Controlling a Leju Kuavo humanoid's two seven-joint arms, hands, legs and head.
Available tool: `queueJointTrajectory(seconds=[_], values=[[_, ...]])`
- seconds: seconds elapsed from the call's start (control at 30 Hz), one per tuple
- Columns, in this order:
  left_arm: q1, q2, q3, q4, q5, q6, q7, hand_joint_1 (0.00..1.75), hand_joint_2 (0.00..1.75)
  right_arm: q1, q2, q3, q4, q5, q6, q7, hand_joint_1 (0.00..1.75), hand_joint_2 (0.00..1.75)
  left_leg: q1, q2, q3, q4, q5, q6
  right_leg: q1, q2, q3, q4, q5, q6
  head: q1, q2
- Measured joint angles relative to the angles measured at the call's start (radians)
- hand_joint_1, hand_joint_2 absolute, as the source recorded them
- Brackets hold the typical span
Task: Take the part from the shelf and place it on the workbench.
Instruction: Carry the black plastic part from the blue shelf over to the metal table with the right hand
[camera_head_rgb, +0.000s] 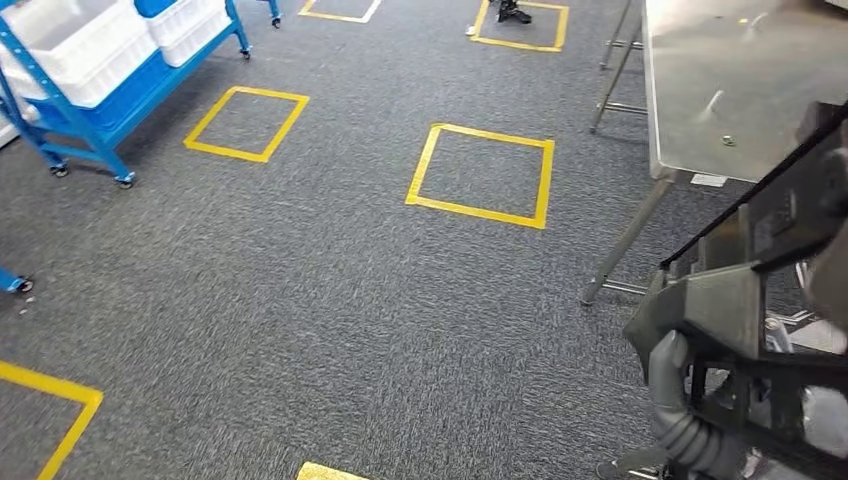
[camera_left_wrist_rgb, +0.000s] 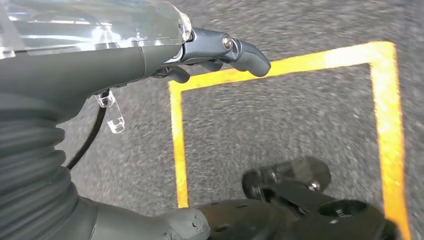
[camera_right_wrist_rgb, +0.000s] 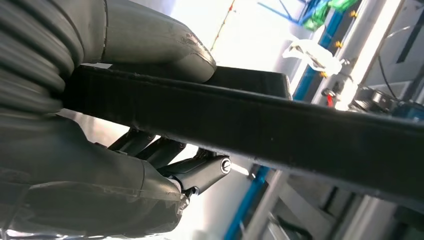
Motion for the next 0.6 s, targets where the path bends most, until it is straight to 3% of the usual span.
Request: queueJointTrajectory(seconds=[0.03, 0.1, 0.17, 0.23, 0.3, 0.33, 0.37, 0.43, 0.5, 0.53, 0.6], values=[[-0.002, 0.000, 0.000, 0.000, -0.002, 0.000, -0.001, 0.00, 1.75, -0.001, -0.005, -0.001, -0.003, 0.004, 0.000, 0.002, 1.75, 1.75, -0.001, -0.005, 0.004, -0.013, -0.001, 0.003, -0.001, 0.012, -0.006, 0.001, 0.003, 0.007, 0.000, 0.000], [-0.006, -0.002, 0.000, 0.000, -0.004, 0.000, -0.003, 0.00, 1.75, 0.001, -0.014, -0.003, -0.008, 0.012, 0.000, 0.009, 1.75, 1.75, 0.000, 0.020, 0.005, -0.024, 0.004, 0.014, -0.003, 0.026, -0.015, 0.001, 0.008, 0.021, 0.001, 0.000], [-0.008, -0.004, 0.001, 0.000, -0.007, 0.000, -0.007, 0.00, 1.75, 0.000, -0.027, -0.007, -0.012, 0.023, 0.000, 0.020, 1.75, 1.75, 0.001, 0.050, 0.007, -0.037, 0.014, 0.029, 0.000, -0.014, -0.038, 0.041, -0.021, 0.028, 0.008, 0.000], [-0.008, -0.005, 0.001, 0.000, -0.010, 0.000, -0.010, 0.00, 1.75, -0.005, -0.041, -0.009, -0.015, 0.033, 0.001, 0.030, 1.75, 1.75, -0.003, 0.078, 0.006, -0.042, 0.018, 0.038, 0.000, -0.072, -0.088, 0.148, -0.084, 0.033, 0.013, 0.000], [-0.008, -0.005, 0.001, 0.000, -0.012, -0.002, -0.011, 0.00, 1.75, -0.007, -0.050, -0.011, -0.015, 0.040, 0.001, 0.038, 1.75, 1.75, -0.007, 0.108, 0.004, -0.042, 0.018, 0.040, -0.004, -0.094, -0.130, 0.243, -0.121, 0.038, 0.014, 0.000], [-0.009, -0.005, 0.001, 0.000, -0.014, -0.003, -0.011, 0.00, 1.75, -0.007, -0.053, -0.011, -0.015, 0.041, 0.001, 0.040, 1.75, 1.75, -0.007, 0.122, 0.003, -0.041, 0.017, 0.039, -0.005, -0.100, -0.129, 0.248, -0.114, 0.040, 0.014, 0.000], [-0.010, -0.005, 0.001, 0.000, -0.015, -0.003, -0.011, 0.00, 1.75, -0.007, -0.055, -0.012, -0.015, 0.043, 0.001, 0.042, 1.75, 1.75, -0.007, 0.136, 0.003, -0.040, 0.015, 0.038, -0.006, -0.106, -0.108, 0.216, -0.092, 0.041, 0.014, 0.000], [-0.012, -0.006, 0.001, 0.000, -0.016, -0.004, -0.011, 0.00, 1.75, -0.008, -0.058, -0.012, -0.015, 0.048, 0.001, 0.044, 1.75, 1.75, -0.009, 0.159, 0.005, -0.037, 0.011, 0.031, -0.005, -0.141, -0.034, 0.089, -0.038, 0.039, 0.014, 0.000], [-0.013, -0.006, 0.001, 0.000, -0.017, -0.004, -0.011, 0.00, 1.75, -0.010, -0.060, -0.012, -0.015, 0.056, 0.000, 0.047, 1.75, 1.75, -0.014, 0.176, 0.009, -0.034, 0.004, 0.020, 0.000, -0.167, 0.012, 0.004, -0.015, 0.028, 0.013, 0.000], [-0.015, -0.006, 0.001, 0.000, -0.017, -0.004, -0.011, 0.00, 1.75, -0.010, -0.061, -0.012, -0.015, 0.059, 0.000, 0.050, 1.75, 1.75, -0.016, 0.184, 0.011, -0.033, 0.002, 0.015, 0.004, -0.168, 0.015, -0.007, -0.016, 0.022, 0.012, 0.000], [-0.020, -0.006, 0.002, 0.000, -0.019, -0.004, -0.011, 0.00, 1.75, -0.010, -0.062, -0.012, -0.015, 0.066, -0.001, 0.055, 1.75, 1.75, -0.015, 0.195, 0.018, -0.033, -0.003, 0.004, 0.003, -0.145, 0.015, -0.011, -0.012, 0.010, 0.011, 0.000]])
